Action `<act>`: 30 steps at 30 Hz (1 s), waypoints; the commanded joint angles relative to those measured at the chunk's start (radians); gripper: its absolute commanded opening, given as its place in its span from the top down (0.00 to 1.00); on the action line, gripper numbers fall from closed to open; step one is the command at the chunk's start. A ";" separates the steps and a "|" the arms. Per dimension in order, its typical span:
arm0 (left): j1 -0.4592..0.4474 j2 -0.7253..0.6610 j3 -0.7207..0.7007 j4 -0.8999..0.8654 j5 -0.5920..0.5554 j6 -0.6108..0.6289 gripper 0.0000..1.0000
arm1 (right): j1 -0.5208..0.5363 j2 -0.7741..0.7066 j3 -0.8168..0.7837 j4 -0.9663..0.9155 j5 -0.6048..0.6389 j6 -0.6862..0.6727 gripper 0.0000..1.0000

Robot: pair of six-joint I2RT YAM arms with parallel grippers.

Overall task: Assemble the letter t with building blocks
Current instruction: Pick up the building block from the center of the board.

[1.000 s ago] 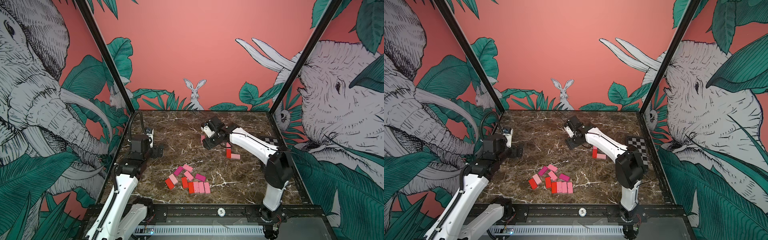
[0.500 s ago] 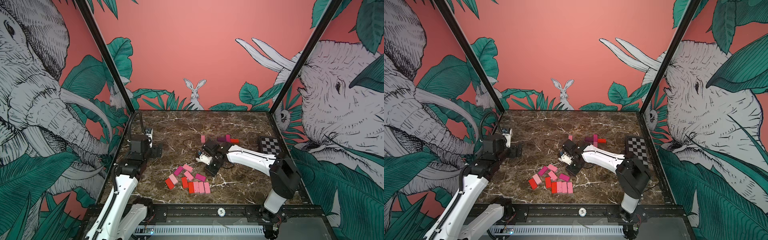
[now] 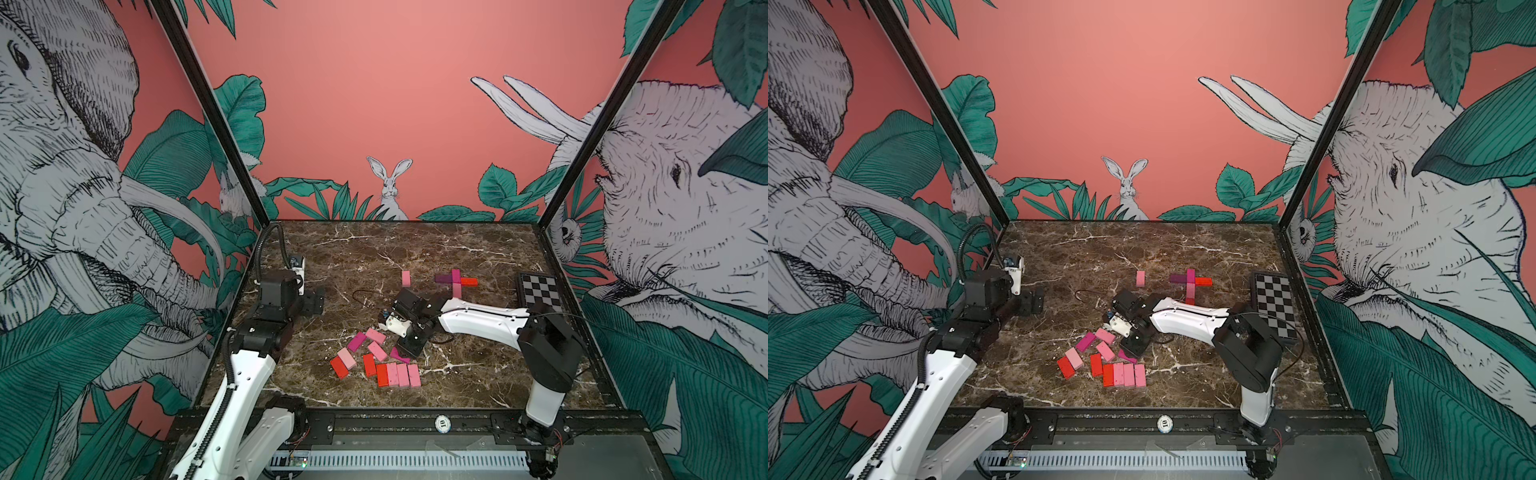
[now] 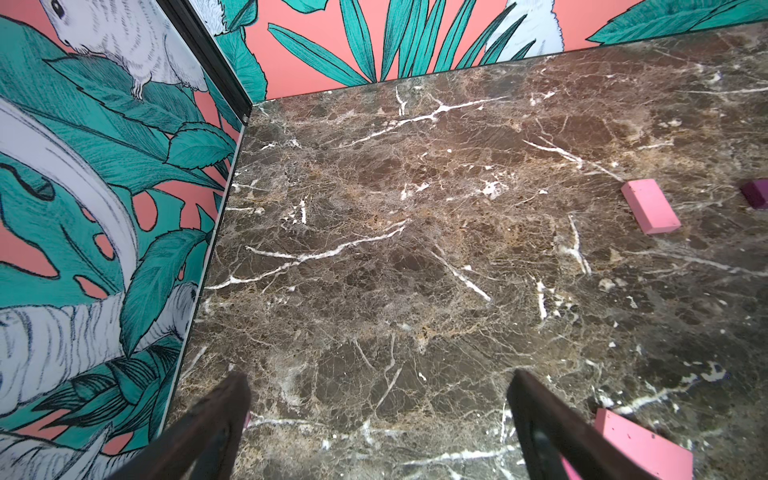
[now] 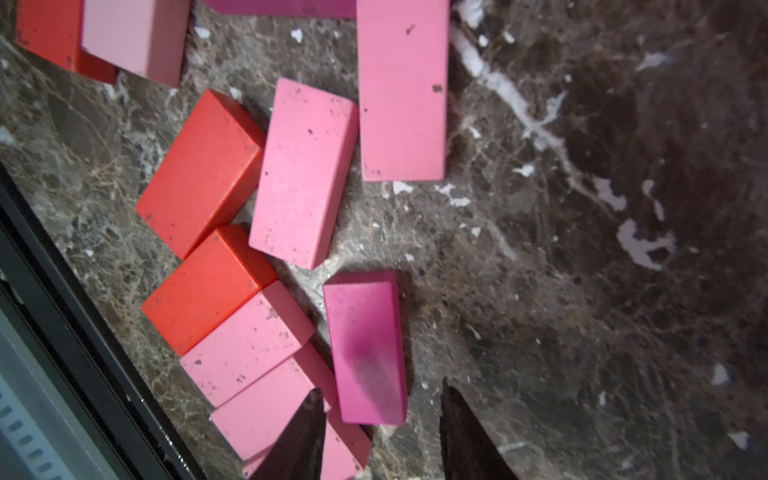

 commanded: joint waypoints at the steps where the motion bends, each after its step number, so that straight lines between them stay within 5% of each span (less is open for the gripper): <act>1: 0.002 -0.016 -0.007 -0.001 -0.008 0.006 0.01 | 0.027 0.018 -0.009 0.041 -0.009 0.021 0.55; 20: 0.002 -0.019 -0.007 -0.003 -0.012 0.007 0.01 | 0.036 0.081 0.010 -0.015 0.137 -0.008 0.63; 30: 0.001 -0.022 -0.007 -0.003 -0.003 0.006 0.01 | 0.008 0.105 0.124 -0.106 0.144 -0.137 0.87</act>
